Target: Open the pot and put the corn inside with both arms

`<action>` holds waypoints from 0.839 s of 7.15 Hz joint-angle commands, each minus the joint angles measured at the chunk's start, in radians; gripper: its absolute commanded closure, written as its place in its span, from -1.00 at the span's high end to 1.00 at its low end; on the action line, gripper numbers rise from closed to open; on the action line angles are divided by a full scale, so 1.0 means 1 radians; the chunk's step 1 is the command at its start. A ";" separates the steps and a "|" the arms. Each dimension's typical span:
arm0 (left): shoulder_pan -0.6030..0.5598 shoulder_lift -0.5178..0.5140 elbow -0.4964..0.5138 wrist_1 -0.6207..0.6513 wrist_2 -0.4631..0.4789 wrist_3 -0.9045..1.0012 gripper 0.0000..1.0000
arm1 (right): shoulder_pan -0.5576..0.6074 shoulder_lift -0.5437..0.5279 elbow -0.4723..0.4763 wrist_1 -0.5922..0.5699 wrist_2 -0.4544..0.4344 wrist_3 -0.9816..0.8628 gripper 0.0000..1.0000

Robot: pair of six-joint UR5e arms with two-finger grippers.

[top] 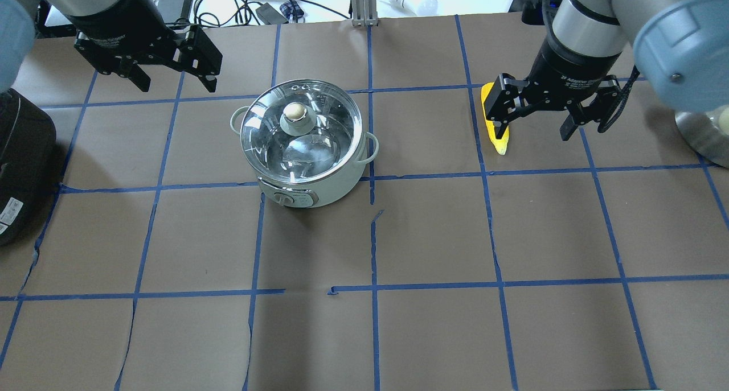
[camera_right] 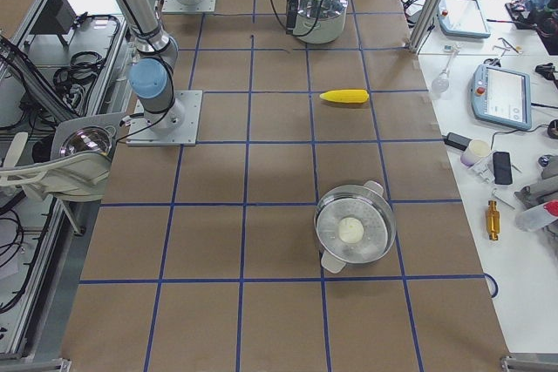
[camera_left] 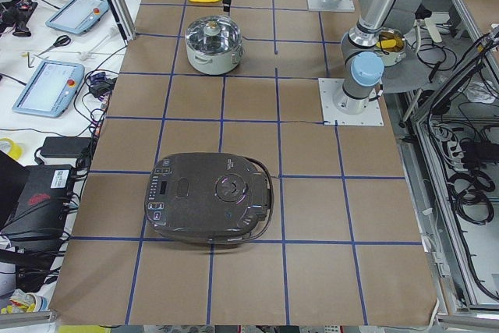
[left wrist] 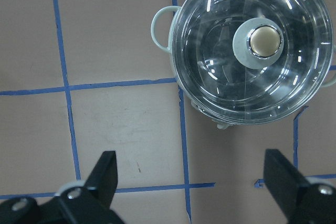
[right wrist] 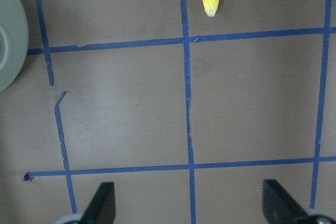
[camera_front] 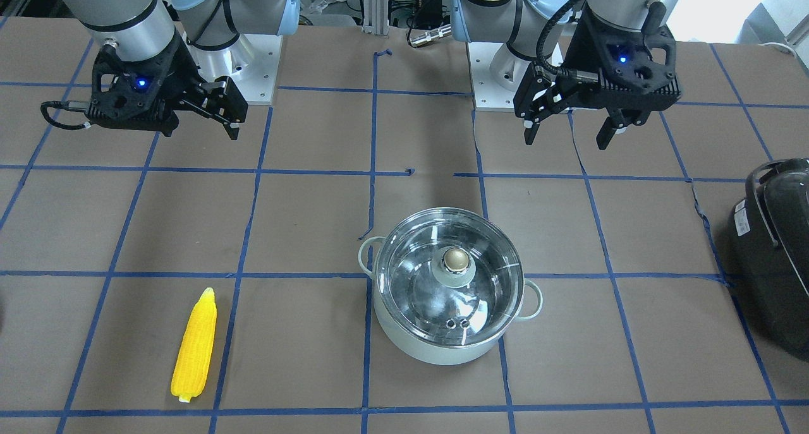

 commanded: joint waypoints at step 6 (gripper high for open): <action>-0.001 0.000 -0.009 -0.002 -0.003 0.000 1.00 | -0.003 0.014 -0.010 0.013 -0.015 -0.010 1.00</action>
